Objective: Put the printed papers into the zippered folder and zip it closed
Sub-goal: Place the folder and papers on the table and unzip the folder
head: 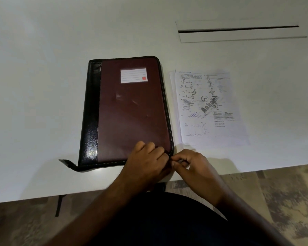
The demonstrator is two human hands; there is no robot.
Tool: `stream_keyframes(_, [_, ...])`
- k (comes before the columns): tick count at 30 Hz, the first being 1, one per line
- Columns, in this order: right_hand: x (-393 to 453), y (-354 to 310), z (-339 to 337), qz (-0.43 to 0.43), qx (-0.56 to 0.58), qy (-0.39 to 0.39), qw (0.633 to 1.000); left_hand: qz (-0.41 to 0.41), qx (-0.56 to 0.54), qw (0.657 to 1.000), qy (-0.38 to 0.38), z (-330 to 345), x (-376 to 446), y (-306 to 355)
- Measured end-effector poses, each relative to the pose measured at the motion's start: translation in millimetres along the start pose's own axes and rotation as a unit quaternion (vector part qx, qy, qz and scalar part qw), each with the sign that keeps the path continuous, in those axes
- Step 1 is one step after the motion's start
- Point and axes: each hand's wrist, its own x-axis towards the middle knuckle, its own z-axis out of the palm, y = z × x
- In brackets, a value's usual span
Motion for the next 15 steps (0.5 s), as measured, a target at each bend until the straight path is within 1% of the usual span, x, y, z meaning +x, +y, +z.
stream_keyframes(4, [-1, -2, -5, -0.034, -0.045, -0.024, 0.998, 0.001, -0.001, 1.0, -0.008, 0, -2, 4])
stream_keyframes(7, [1, -2, -21, -0.088, -0.079, -0.053, 0.992, -0.024, -0.012, 1.0, -0.016, 0, -5, 7])
stream_keyframes(9, [3, -4, -33, -0.129, -0.111, -0.04, 0.985, -0.046, -0.019, 0.998, -0.025, 1, -7, 9])
stream_keyframes(10, [4, -6, -38, -0.163, -0.142, -0.02, 0.976, -0.057, -0.026, 0.998, -0.028, 1, -9, 9])
stream_keyframes(12, [8, -7, -41, -0.245, -0.223, -0.005, 0.943, -0.077, -0.046, 0.996, -0.028, 2, -12, 10])
stream_keyframes(13, [12, -7, -40, -0.281, -0.258, -0.011, 0.924, -0.087, -0.053, 0.994, -0.029, 2, -13, 11])
stream_keyframes(15, [22, -10, -35, -0.315, -0.308, -0.032, 0.897, -0.103, -0.06, 0.992, -0.033, 3, -15, 11])
